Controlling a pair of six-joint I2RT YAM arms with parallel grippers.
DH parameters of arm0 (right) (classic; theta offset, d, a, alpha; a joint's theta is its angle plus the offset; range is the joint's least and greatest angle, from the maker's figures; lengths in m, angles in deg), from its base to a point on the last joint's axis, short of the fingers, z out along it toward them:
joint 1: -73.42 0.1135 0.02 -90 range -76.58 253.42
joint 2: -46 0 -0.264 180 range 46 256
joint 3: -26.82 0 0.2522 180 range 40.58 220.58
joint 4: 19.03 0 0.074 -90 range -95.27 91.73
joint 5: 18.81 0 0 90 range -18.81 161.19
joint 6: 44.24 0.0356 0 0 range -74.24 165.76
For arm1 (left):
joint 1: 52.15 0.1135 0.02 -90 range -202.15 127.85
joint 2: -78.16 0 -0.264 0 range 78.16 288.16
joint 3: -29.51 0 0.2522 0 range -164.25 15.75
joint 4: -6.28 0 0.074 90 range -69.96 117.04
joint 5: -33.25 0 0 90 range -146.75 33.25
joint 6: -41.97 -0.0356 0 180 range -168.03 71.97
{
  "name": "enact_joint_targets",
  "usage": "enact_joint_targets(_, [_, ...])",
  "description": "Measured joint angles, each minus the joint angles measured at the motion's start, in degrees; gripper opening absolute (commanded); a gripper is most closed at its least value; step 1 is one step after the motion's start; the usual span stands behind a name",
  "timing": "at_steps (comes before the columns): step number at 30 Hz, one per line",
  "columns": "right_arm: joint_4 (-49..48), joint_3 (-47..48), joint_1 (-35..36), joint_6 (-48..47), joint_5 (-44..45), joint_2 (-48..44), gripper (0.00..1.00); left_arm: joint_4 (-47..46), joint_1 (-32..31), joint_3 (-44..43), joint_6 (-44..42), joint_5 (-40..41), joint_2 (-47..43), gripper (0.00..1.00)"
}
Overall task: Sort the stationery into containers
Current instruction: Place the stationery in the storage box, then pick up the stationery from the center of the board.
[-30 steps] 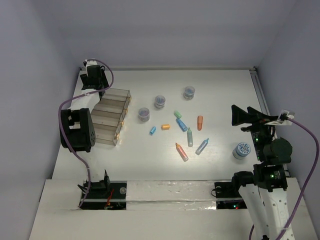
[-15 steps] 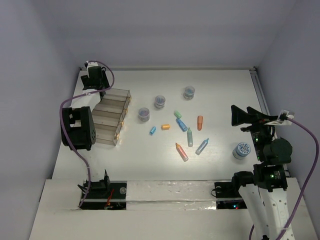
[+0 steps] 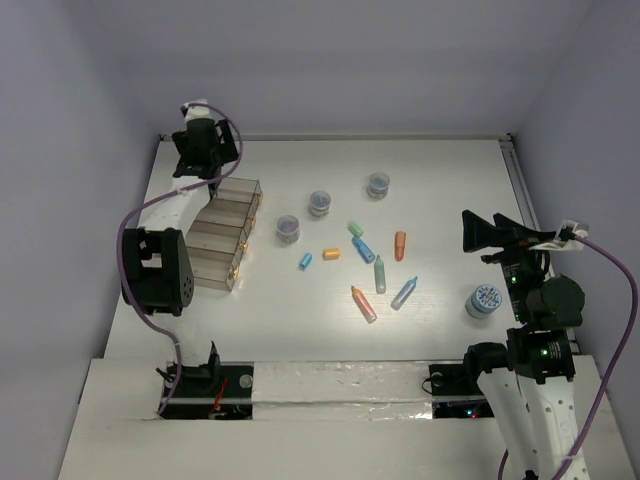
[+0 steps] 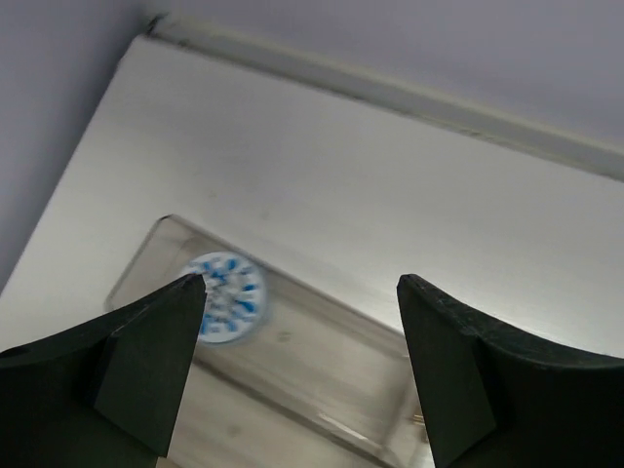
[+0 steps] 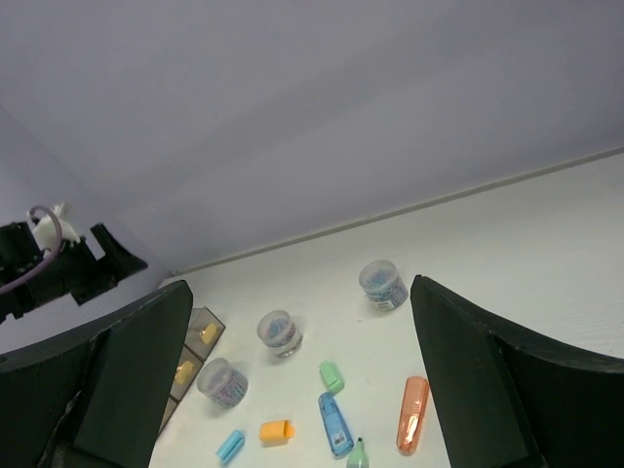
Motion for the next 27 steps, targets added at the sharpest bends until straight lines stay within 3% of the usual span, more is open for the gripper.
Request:
enact_joint_targets(7, [2.4, 2.3, 0.0, 0.3, -0.3, 0.5, 1.0, -2.0, -20.1, -7.9, -0.2, -4.9, -1.4, 0.87])
enact_joint_targets(15, [7.8, 13.6, 0.0, -0.1, 0.1, -1.2, 1.0, -12.3, -41.1, -5.1, 3.6, -17.1, 1.4, 0.99])
enact_joint_targets(21, [9.4, 20.3, 0.0, -1.7, 2.6, -1.6, 1.0, -18.8, -53.3, -3.1, 4.2, -24.4, 8.9, 0.99])
enact_joint_targets(27, [12.4, 22.0, 0.0, -4.4, 6.4, -1.4, 1.0, -18.2, -59.4, -6.6, 2.1, -29.7, 16.6, 0.99])
